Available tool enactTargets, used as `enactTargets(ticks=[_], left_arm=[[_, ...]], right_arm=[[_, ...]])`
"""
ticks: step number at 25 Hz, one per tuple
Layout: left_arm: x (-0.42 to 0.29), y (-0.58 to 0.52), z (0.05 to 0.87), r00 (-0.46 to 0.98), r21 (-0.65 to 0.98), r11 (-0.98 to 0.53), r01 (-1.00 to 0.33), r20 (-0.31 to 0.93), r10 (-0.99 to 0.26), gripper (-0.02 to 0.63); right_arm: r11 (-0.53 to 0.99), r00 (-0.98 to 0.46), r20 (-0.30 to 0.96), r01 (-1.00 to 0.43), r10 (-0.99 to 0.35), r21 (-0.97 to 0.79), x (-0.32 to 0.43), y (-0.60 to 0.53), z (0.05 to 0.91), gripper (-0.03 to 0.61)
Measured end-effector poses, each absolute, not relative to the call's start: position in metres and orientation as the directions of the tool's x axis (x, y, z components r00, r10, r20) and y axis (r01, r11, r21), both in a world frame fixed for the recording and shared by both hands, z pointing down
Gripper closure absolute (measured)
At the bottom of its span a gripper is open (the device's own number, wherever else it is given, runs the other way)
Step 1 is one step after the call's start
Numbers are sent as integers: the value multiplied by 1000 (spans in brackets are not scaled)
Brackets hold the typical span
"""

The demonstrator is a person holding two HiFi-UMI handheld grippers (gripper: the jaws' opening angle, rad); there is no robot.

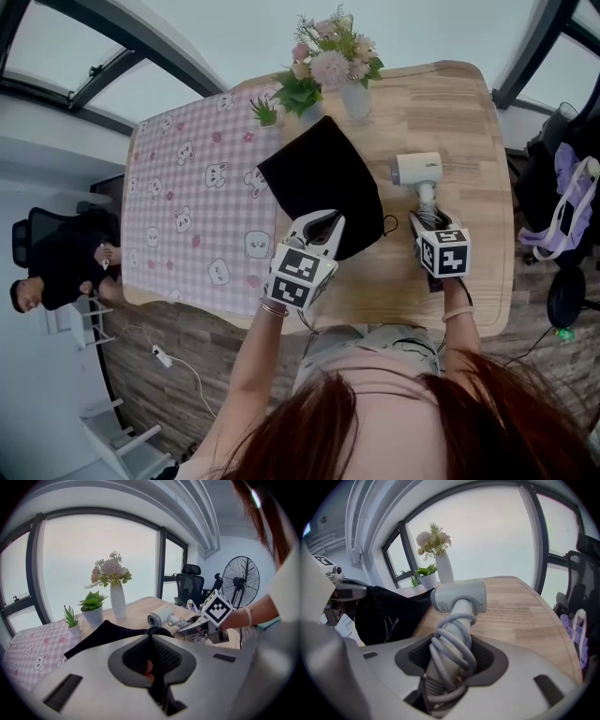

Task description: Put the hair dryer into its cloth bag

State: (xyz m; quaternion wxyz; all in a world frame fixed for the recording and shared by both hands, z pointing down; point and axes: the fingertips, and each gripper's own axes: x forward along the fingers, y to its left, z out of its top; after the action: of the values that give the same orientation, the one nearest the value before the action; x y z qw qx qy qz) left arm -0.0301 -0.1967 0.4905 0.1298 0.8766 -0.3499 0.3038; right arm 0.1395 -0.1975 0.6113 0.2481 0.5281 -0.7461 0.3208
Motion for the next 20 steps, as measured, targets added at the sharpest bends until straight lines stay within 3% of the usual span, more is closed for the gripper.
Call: enactTargets(ticks=[20], left_arm=[[-27,-177,493,600,11,-789,-615,655,-459,589]], right_arm=[[181,-311,655,-948,-689,-261,138,-139,562,371]])
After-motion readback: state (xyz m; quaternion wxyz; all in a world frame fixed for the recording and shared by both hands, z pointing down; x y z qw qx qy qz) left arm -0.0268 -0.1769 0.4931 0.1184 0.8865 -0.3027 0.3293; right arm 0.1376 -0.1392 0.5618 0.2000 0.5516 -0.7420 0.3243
